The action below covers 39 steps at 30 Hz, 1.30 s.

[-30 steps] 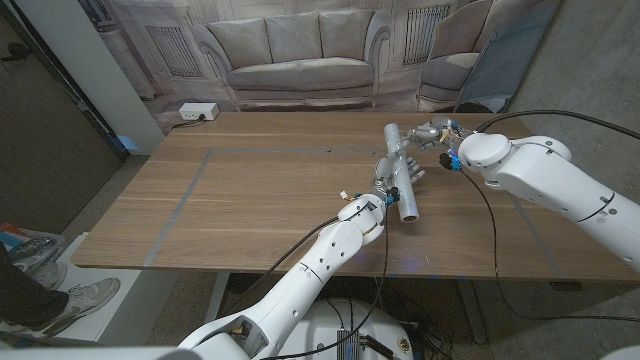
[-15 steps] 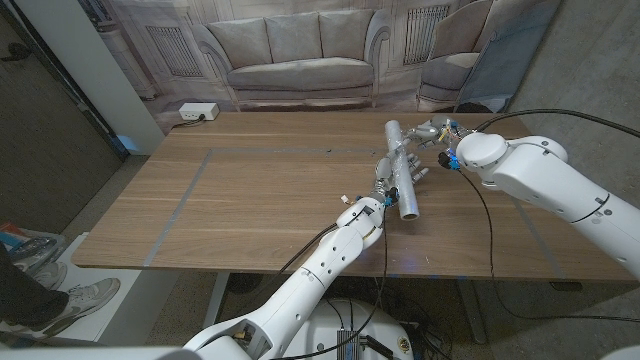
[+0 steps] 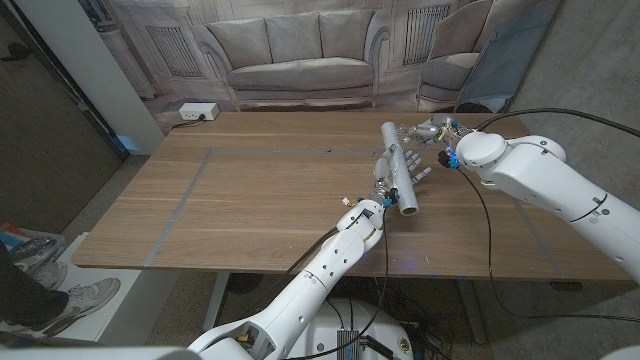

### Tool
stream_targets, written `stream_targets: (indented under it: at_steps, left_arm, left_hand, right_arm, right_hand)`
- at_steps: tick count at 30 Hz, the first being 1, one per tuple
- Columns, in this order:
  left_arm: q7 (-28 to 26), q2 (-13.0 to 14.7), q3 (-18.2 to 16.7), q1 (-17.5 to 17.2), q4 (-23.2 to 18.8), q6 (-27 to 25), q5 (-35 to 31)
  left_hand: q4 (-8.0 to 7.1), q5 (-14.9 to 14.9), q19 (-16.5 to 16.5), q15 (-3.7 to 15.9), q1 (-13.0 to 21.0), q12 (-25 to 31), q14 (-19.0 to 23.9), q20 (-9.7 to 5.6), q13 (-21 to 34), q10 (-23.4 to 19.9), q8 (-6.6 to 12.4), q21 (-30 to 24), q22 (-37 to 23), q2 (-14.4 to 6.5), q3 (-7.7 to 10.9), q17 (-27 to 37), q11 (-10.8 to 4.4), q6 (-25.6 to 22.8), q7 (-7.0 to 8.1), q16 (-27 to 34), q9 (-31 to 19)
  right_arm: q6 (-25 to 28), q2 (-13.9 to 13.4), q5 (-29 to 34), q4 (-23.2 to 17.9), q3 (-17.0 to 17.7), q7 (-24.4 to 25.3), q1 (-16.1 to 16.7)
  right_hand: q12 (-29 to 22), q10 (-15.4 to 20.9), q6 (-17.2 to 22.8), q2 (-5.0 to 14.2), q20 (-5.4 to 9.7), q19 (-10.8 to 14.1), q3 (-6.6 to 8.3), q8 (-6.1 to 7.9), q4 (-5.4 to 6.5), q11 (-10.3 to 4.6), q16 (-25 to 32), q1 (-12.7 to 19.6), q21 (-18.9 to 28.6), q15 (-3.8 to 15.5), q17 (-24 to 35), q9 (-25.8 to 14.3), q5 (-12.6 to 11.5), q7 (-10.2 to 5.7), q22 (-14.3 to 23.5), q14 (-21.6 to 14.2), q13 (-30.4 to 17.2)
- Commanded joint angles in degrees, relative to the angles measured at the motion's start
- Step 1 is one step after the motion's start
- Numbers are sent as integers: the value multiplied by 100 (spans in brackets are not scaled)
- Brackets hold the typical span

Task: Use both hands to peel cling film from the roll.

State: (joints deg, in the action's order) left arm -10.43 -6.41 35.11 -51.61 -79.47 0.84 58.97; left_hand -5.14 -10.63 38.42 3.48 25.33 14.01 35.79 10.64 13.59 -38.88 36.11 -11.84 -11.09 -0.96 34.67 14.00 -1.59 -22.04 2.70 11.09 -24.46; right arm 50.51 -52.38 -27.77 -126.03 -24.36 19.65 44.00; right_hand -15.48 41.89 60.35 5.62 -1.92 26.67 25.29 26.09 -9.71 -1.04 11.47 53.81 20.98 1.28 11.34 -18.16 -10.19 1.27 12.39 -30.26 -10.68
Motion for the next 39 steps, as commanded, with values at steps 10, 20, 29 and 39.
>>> stream_targets:
  at_steps: [10,20,29,39]
  left_arm:
    - [-475,82,117,143,-94,-199,-310]
    - [-11,-96,56,125,223,147,-238]
    - [146,-186,-24,134,325,99,-78]
    - [221,-249,-100,172,443,82,2]
  left_hand:
    - [613,41,26,214,448,95,-268,-81,61,278,-202,-52,12,513,51,42,-436,-437,220,9,616]
    - [591,-22,-63,122,339,28,-688,-102,114,687,-161,-35,3,628,-177,116,-393,-302,-39,-48,610]
    - [719,-90,41,64,598,-35,-671,-156,118,994,-131,-93,3,485,-110,55,-300,50,-63,-3,471]
    - [702,-42,-62,208,884,370,-47,-128,-35,-78,46,-109,-9,-433,408,5,-266,-744,-59,133,783]
  right_arm:
    - [-34,20,21,148,101,52,38]
    - [33,65,42,241,85,83,-26]
    - [69,121,58,320,79,121,-74]
    - [41,142,80,391,77,127,-89]
  right_hand:
    - [16,108,26,21,37,7,-70,99,-2,25,54,179,66,93,18,-78,-15,129,34,-16,-5]
    - [34,121,14,46,47,0,-97,131,6,0,59,248,84,108,23,-123,-16,170,35,-28,-6]
    - [46,135,11,53,55,-11,-128,157,16,-2,58,283,96,126,26,-157,-13,182,36,-24,-7]
    - [51,173,0,70,66,-24,-165,185,33,-9,59,319,112,144,31,-199,-11,189,37,-27,-8]
